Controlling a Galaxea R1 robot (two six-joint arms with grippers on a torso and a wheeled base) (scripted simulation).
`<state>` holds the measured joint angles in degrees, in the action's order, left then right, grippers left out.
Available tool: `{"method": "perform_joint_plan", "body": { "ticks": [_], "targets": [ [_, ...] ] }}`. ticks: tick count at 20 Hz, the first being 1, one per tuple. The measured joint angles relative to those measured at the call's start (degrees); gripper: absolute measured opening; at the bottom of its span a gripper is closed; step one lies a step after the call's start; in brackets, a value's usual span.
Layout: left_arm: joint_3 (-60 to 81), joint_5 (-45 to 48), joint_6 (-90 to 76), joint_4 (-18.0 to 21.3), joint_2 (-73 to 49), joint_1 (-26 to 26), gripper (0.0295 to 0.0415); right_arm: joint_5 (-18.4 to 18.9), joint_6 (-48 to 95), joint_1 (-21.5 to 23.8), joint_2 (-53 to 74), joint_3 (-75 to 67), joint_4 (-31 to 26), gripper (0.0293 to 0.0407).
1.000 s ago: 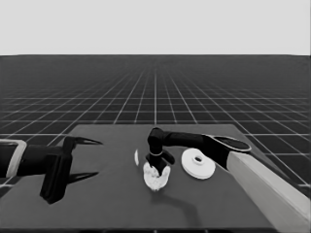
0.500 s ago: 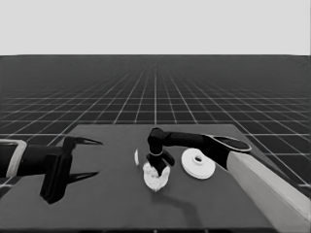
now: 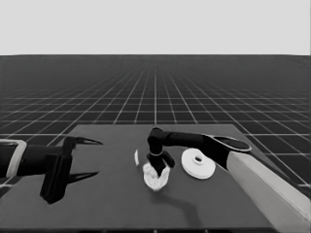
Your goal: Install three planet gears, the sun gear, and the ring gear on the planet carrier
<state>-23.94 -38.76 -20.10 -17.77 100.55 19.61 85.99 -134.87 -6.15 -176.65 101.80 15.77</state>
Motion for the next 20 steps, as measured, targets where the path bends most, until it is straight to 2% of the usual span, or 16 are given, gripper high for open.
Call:
{"method": "perform_joint_plan", "body": {
  "ticks": [2, 3, 5, 10, 11, 12, 13, 16, 20],
  "targets": [
    [0.0, 0.0, 0.0, 0.0, 0.0, 0.0, 0.0385, 0.0, -0.6, 0.0, 0.0, 0.0, 0.0, 0.0369],
    [0.0, 0.0, 0.0, 0.0, 0.0, 0.0, 0.0385, 0.0, -0.7, 0.0, 0.0, 0.0, 0.0, 0.0380],
    [0.0, 0.0, 0.0, 0.0, 0.0, 0.0, 0.0385, 0.0, -0.8, 0.0, 0.0, 0.0, 0.0, 0.0384],
    [0.0, 0.0, 0.0, 0.0, 0.0, 0.0, 0.0385, 0.0, -0.9, 0.0, 0.0, 0.0, 0.0, 0.0385],
    [0.0, 0.0, 0.0, 0.0, 0.0, 0.0, 0.0385, 1.5, 21.7, 2.8, 0.5, -2.2, -2.5, 0.0393],
    [0.0, 0.0, 0.0, 0.0, 0.0, 0.0, 0.0385, 2.1, 35.8, 5.0, 0.7, -3.3, -4.0, 0.0391],
    [0.0, 0.0, 0.0, 0.0, 0.0, 0.0, 0.0385, 2.2, 44.3, 6.2, 0.8, -3.7, -5.0, 0.0388],
    [0.0, 0.0, 0.0, 0.0, 0.0, 0.0, 0.0385, 2.2, 54.1, 7.6, 0.9, -4.1, -6.3, 0.0385],
    [0.0, 0.0, 0.0, 0.0, 0.0, 0.0, 0.0385, 2.2, 56.3, 7.8, 1.0, -4.1, -6.6, 0.0385]
  ]
}}
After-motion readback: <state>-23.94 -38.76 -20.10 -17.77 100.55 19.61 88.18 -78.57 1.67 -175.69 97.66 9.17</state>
